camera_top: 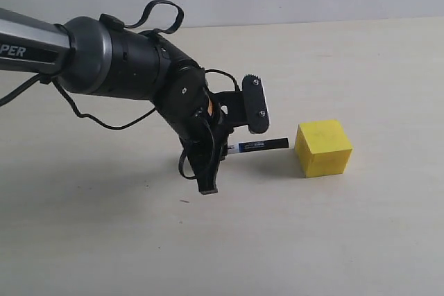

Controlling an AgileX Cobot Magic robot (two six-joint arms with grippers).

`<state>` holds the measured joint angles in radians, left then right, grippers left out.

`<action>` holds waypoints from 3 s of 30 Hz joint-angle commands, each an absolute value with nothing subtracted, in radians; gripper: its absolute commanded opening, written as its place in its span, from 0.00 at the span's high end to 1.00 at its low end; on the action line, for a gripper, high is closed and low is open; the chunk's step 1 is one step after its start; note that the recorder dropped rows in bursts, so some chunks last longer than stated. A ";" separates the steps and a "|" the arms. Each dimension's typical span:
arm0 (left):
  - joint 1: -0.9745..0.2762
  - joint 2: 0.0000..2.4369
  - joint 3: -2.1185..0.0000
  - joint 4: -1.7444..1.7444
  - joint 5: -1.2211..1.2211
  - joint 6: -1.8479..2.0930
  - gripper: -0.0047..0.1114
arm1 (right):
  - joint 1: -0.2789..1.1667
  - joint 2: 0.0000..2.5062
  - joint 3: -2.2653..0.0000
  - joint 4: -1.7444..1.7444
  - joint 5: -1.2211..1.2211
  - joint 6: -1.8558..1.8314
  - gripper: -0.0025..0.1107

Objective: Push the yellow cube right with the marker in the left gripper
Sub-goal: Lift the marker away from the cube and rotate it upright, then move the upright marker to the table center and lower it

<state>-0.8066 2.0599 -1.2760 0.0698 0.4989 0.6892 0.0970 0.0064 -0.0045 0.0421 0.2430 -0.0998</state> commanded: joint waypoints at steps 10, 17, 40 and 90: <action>-0.799 2.008 -1.281 0.073 0.612 0.607 0.96 | 0.093 0.000 0.000 0.045 0.237 -0.101 0.98; -0.799 1.927 -1.281 0.078 0.673 0.544 0.96 | 0.093 0.000 0.000 0.045 0.237 -0.101 0.98; -0.713 1.869 -1.281 0.128 0.810 -0.189 0.96 | 0.093 0.000 0.000 0.045 0.237 -0.101 0.98; -0.662 1.873 -1.281 -0.059 0.824 -0.581 0.96 | 0.093 0.000 0.000 0.045 0.236 -0.101 0.98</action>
<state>-0.6584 1.8777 -1.2760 -0.0070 0.8349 -0.5609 0.0970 0.0064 -0.0045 0.0421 0.2430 -0.0998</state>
